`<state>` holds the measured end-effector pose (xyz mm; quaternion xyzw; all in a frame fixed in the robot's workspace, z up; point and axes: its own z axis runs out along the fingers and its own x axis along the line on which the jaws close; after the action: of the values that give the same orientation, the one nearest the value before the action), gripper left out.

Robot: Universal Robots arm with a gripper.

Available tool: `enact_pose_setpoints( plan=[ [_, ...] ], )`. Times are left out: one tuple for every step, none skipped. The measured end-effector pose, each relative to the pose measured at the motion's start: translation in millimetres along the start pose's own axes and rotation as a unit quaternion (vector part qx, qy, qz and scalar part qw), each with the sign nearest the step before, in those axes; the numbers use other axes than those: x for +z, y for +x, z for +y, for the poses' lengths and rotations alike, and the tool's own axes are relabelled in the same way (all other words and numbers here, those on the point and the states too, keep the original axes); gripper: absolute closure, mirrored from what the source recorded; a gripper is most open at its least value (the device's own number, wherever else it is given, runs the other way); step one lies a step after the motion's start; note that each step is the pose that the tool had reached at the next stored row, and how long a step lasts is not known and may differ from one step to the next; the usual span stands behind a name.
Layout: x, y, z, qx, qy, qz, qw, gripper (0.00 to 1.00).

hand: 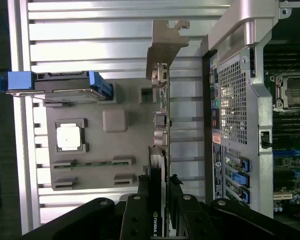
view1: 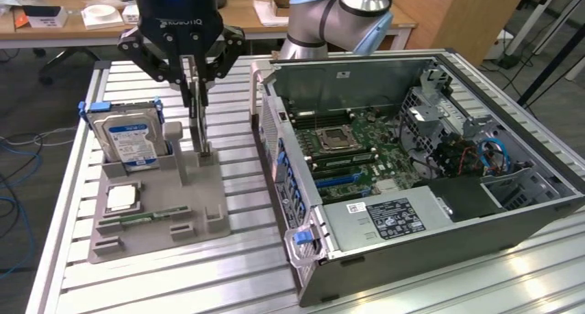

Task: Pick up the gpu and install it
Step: 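Pick up the gpu and move the gpu toward the slot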

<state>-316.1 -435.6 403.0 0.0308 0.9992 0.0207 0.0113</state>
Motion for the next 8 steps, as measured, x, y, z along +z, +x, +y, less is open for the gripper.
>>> enact_pose_setpoints(
  plan=[
    [-0.9,0.0,0.0,0.0,0.0,0.0,1.0,0.73],
    [-1.0,0.0,0.0,0.0,0.0,0.0,1.0,0.73],
    [-1.0,0.0,0.0,0.0,0.0,0.0,1.0,0.73],
    [-1.0,0.0,0.0,0.0,0.0,0.0,1.0,0.73],
    [-1.0,0.0,0.0,0.0,0.0,0.0,1.0,0.73],
    [-1.0,0.0,0.0,0.0,0.0,0.0,1.0,0.73],
    [-1.0,-0.1,0.0,0.0,0.0,0.0,1.0,0.73],
    [-1.0,0.0,0.0,0.0,0.0,0.0,1.0,0.73]
  ],
)
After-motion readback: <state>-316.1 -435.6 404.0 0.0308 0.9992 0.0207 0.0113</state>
